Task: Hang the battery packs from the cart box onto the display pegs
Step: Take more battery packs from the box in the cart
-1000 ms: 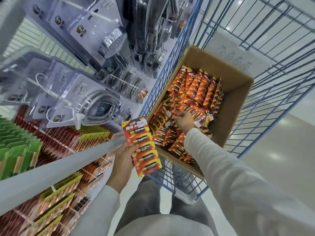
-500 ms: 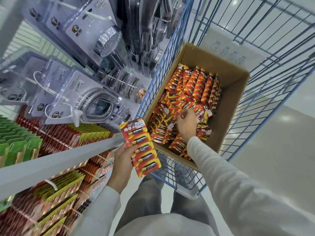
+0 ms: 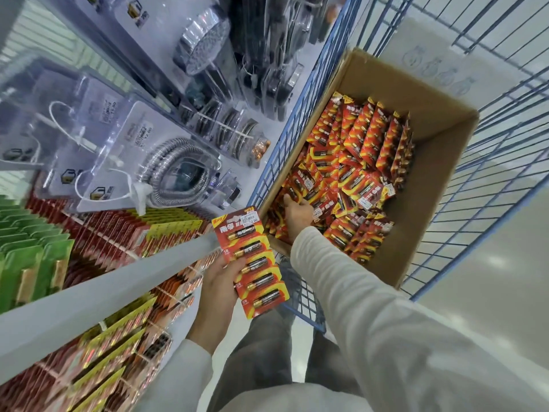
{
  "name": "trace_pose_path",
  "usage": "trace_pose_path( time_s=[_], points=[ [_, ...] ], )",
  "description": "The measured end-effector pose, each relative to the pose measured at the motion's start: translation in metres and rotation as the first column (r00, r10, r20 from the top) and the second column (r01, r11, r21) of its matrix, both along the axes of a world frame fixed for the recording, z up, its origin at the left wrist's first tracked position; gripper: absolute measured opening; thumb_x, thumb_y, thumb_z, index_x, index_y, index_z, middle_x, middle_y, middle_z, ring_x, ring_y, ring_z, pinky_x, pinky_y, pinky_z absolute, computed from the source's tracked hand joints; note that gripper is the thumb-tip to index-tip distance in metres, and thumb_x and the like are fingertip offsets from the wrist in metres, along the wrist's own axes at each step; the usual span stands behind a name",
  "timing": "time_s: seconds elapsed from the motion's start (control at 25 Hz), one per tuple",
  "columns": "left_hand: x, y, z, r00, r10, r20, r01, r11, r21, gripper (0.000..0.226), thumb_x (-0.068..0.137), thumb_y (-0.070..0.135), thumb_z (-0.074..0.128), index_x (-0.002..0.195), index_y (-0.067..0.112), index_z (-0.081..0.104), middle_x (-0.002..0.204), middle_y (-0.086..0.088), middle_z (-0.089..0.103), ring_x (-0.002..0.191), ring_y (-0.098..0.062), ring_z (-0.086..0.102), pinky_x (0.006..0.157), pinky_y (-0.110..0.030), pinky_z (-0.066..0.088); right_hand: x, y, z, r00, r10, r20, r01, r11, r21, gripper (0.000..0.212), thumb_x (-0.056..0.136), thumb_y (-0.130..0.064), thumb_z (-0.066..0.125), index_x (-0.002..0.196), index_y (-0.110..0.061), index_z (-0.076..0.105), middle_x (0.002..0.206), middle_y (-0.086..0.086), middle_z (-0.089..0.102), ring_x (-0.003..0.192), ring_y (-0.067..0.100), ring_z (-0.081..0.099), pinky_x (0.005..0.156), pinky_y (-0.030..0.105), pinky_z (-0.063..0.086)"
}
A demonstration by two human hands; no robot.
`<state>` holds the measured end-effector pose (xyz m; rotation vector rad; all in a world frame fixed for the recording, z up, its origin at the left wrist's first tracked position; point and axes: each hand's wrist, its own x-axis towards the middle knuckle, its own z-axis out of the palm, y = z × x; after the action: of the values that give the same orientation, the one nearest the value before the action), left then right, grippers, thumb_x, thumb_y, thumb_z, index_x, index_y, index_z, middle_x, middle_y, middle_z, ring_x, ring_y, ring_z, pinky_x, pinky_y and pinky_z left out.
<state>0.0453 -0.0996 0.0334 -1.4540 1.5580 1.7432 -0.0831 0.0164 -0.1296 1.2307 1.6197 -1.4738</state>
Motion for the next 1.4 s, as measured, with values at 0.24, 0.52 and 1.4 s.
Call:
trace_pose_path(
  time_s=[0.24, 0.52, 1.4],
  points=[
    [0.001, 0.001, 0.009, 0.999, 0.010, -0.049, -0.009, 1.000, 0.019, 0.027, 0.094, 0.034, 0.073, 0.121, 0.031, 0.072, 0.112, 0.004, 0.078, 0.104, -0.023, 0.076, 0.096, -0.051, 0.059, 0.010, 0.023, 0.024, 0.987, 0.113, -0.112, -0.112, 0.994, 0.016, 0.028, 0.101, -0.020, 0.059, 0.126, -0.014, 0.069, 0.120, 0.005, 0.072, 0.113, 0.028, 0.065, 0.106, 0.045, 0.050],
    [0.005, 0.026, 0.050, 0.967, 0.172, -0.188, -0.149, 0.980, 0.130, 0.020, 0.098, 0.016, 0.068, 0.117, 0.019, 0.075, 0.112, -0.012, 0.079, 0.102, -0.034, 0.076, 0.099, -0.058, 0.056, 0.048, 0.113, 0.167, 0.961, 0.049, -0.272, -0.125, 0.955, -0.269, 0.021, 0.104, -0.015, 0.056, 0.121, -0.017, 0.069, 0.110, -0.002, 0.078, 0.099, 0.018, 0.075, 0.075, 0.031, 0.060],
    [0.346, 0.011, 0.231, 0.336, 0.645, -0.686, -0.817, 0.563, 0.129, 0.036, 0.110, 0.032, 0.044, 0.125, 0.009, 0.067, 0.111, -0.018, 0.077, 0.095, -0.036, 0.077, 0.081, -0.050, 0.062, 0.254, -0.003, 0.404, 0.596, 0.548, -0.587, -0.802, 0.432, -0.412, 0.023, 0.102, -0.014, 0.052, 0.115, -0.004, 0.068, 0.086, 0.013, 0.075, 0.071, 0.032, 0.073, 0.067, 0.041, 0.058]
  ],
)
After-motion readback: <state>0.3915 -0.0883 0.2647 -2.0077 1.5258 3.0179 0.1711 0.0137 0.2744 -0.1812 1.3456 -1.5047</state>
